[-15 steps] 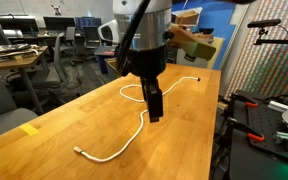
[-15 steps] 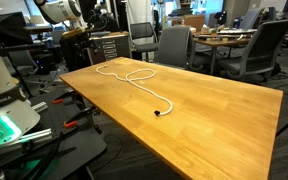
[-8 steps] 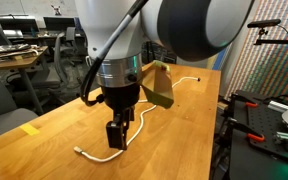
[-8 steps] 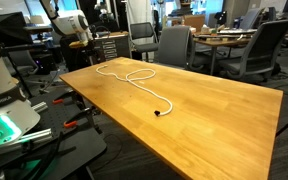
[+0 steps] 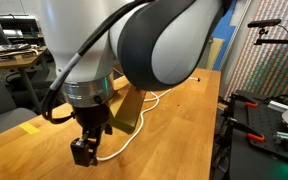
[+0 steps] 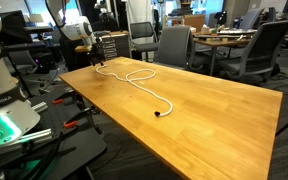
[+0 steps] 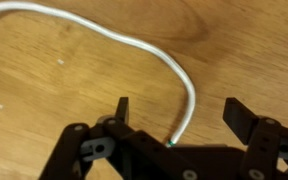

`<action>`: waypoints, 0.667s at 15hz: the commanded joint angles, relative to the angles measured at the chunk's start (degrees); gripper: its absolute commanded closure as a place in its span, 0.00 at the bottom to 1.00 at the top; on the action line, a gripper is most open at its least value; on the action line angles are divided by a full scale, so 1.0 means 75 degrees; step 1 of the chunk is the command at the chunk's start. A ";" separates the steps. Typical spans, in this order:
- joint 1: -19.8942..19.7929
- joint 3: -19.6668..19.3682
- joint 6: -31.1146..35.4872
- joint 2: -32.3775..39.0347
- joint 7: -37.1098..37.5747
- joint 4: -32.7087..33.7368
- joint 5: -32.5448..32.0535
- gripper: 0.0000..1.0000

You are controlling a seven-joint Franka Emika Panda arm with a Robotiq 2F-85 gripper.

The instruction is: Make a knot with the object on the table

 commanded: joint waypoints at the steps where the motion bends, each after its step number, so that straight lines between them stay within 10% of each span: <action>1: 0.0478 -0.0287 0.0028 0.0479 -0.0234 0.0891 0.0187 0.27; 3: 0.0615 -0.0402 -0.0056 0.0675 -0.0307 0.1134 0.0201 0.27; 10: 0.0556 -0.0437 -0.0335 0.1187 -0.0834 0.1627 0.0966 0.81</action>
